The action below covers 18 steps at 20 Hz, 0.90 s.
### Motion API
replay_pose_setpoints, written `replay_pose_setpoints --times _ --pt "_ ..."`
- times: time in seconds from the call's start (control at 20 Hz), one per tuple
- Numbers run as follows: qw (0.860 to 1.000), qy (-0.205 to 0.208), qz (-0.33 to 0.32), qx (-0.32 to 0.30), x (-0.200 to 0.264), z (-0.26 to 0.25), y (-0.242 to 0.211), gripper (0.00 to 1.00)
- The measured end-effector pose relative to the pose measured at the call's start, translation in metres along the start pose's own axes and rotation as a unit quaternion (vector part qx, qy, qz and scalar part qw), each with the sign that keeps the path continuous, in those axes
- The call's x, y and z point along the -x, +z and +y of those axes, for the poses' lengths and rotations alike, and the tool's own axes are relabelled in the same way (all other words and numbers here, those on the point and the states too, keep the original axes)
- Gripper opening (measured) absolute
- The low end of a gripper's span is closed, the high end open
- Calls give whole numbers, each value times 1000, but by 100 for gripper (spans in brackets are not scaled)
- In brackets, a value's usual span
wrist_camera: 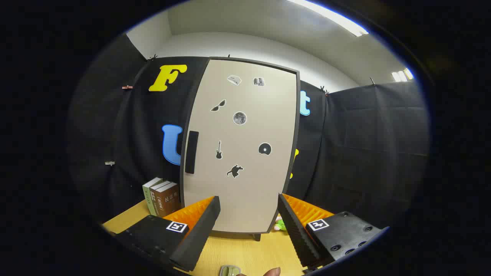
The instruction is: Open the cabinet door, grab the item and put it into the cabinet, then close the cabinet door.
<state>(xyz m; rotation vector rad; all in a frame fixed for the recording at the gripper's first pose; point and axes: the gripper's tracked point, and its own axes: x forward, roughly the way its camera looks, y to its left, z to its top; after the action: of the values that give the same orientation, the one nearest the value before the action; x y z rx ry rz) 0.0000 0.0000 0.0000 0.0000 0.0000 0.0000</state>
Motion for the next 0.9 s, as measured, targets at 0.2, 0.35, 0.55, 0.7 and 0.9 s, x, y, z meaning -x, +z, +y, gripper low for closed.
replay_pose_setpoints --times 0.2,0.35,0.55,0.7,0.9 --pt "1000 -3 -1 3 0 -2 2 97" --pt "1000 -4 1 2 1 -3 1 97" --pt "1000 -6 2 4 0 -3 1 97" --pt "1000 -5 5 3 0 -1 -1 97" --pt "1000 -5 6 7 -1 0 -2 97"
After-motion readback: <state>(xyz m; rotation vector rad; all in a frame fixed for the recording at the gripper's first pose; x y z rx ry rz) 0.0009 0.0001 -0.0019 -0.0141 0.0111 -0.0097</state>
